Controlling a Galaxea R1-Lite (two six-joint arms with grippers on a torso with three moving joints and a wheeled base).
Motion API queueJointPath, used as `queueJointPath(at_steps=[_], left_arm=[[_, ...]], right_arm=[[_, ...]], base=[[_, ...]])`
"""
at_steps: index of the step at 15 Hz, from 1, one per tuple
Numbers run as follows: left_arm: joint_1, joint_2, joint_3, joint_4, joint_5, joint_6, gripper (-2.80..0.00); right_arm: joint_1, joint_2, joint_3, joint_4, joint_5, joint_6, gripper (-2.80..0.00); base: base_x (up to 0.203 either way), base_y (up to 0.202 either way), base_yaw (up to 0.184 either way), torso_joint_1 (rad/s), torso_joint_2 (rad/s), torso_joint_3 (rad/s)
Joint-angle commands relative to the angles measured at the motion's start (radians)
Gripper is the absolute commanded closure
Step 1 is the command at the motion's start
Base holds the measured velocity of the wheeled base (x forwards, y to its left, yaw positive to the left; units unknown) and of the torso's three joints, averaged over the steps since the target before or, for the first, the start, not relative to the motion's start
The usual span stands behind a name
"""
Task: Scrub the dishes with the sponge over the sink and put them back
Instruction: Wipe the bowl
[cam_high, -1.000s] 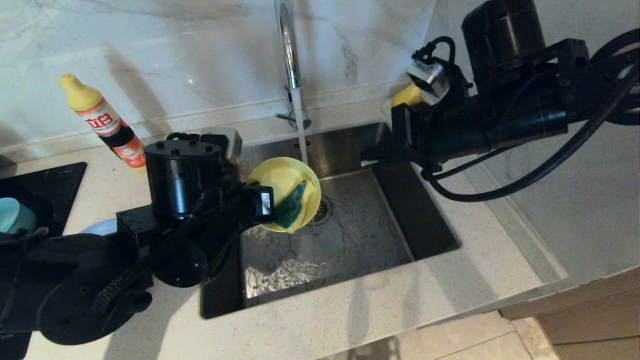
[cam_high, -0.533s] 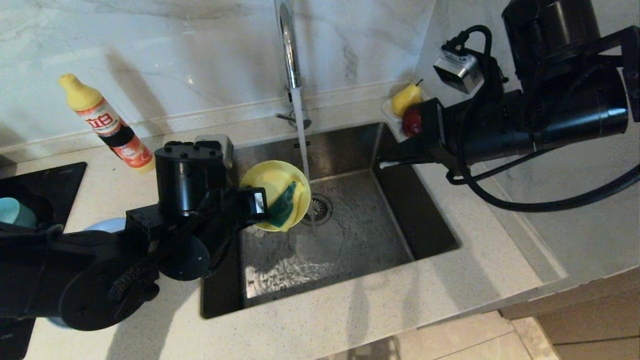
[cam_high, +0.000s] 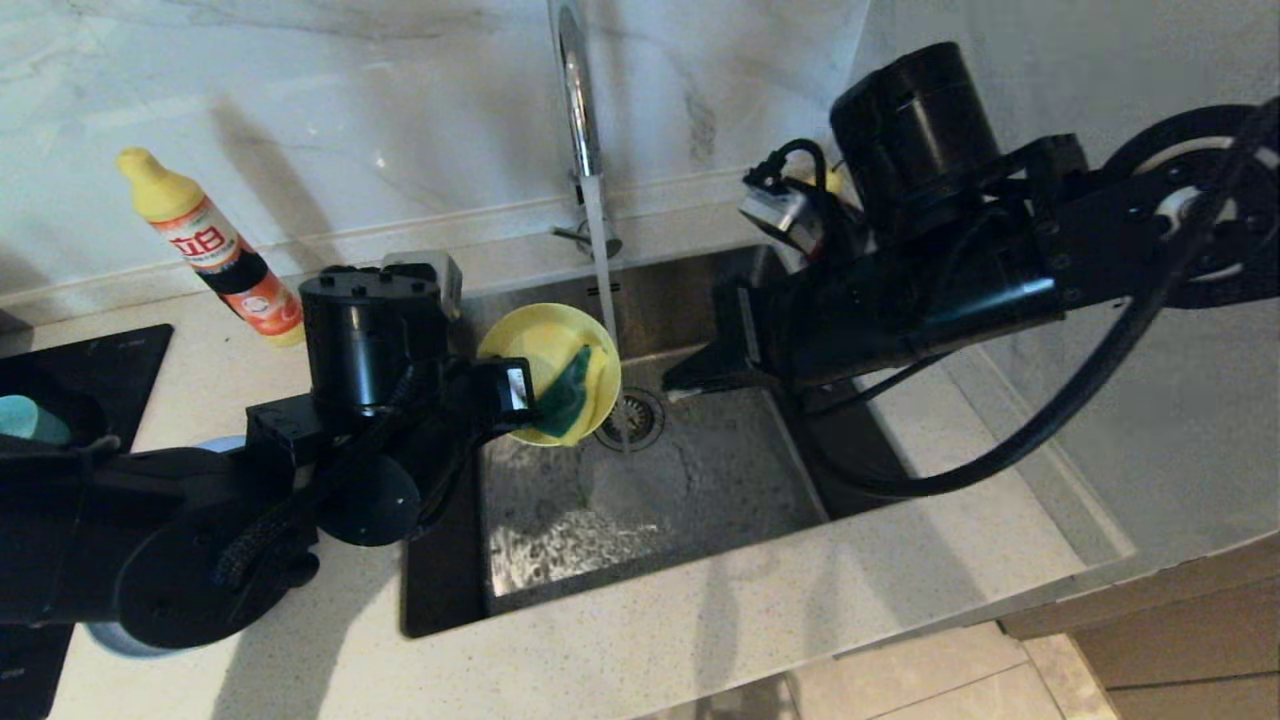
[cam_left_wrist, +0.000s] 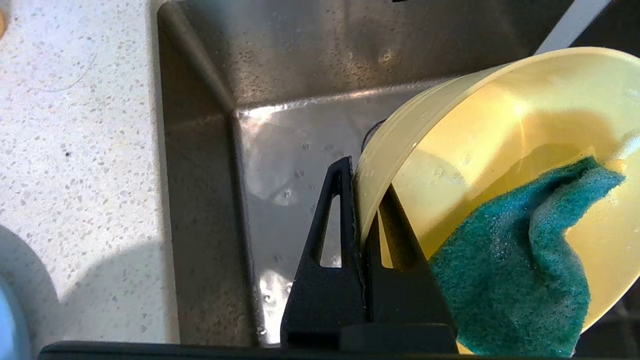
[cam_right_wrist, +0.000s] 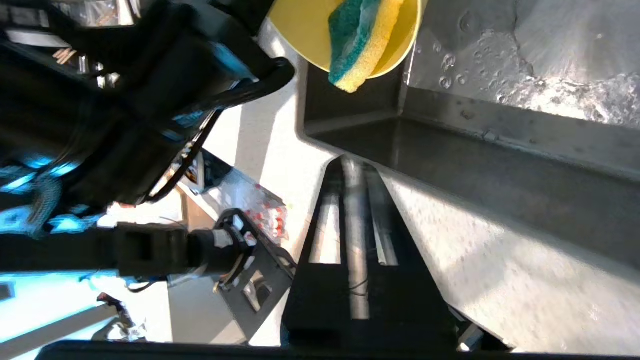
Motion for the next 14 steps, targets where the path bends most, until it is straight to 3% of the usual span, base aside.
queueJointPath(at_steps=[1, 6, 9, 14], left_arm=[[-0.006, 0.01, -0.011, -0.015, 0.004, 0.004, 0.0], [-0.057, 0.0, -0.031, -0.013, 0.008, 0.019, 0.0], [-0.121, 0.009, -0.028, -0.015, 0.081, 0.043, 0.0], [-0.143, 0.01, -0.005, -0.017, 0.108, 0.049, 0.0]], right_arm=[[0.023, 0.1, -0.056, 0.004, -0.014, 0.004, -2.8], [0.054, 0.148, -0.073, -0.034, -0.033, 0.003, -2.8], [0.059, 0.143, -0.073, -0.048, -0.045, 0.001, -2.8], [0.056, 0.136, -0.069, -0.045, -0.047, 0.006, -2.8]], base=[[0.0, 0.0, 0.0, 0.0, 0.0, 0.0], [0.0, 0.0, 0.0, 0.0, 0.0, 0.0], [0.0, 0.0, 0.0, 0.0, 0.0, 0.0], [0.0, 0.0, 0.0, 0.0, 0.0, 0.0]])
